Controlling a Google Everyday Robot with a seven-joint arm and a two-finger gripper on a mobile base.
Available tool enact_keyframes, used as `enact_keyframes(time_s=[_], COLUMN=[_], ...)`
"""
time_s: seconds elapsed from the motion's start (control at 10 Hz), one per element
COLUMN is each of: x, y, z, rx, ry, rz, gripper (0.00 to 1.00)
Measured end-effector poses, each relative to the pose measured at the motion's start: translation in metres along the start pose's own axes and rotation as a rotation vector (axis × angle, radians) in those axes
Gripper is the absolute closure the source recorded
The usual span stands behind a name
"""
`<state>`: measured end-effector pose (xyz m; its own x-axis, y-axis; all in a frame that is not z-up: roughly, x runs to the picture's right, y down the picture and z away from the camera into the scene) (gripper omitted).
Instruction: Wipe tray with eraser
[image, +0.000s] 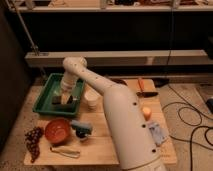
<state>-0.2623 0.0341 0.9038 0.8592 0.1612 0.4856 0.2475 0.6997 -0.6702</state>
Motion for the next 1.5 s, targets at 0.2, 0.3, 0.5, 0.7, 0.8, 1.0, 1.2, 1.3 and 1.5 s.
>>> enact_keyframes(time_s=[0.2, 0.3, 0.5, 0.7, 0.8, 1.0, 1.2, 1.3, 1.5], x=[0.008, 0.01, 0.013, 0.008, -0.003, -0.023, -0.025, -0.029, -0.024], y=[-0.03, -0.039, -0.064, -0.072, -0.072, -0.067, -0.042, -0.032, 0.002], z=[-0.007, -0.009, -0.014, -0.017, -0.016, -0.013, -0.017, -0.015, -0.014], rx=[0.011, 0.016, 0.031, 0.035, 0.028, 0.016, 0.012, 0.001, -0.008], ry=[0.019, 0.02, 0.016, -0.005, -0.024, -0.046, -0.056, -0.064, -0.052], rz=[0.01, 0.016, 0.034, 0.025, 0.01, -0.025, -0.05, -0.062, -0.09], gripper=[1.0, 1.0, 1.0, 1.0, 1.0, 1.0, 1.0, 1.0, 1.0])
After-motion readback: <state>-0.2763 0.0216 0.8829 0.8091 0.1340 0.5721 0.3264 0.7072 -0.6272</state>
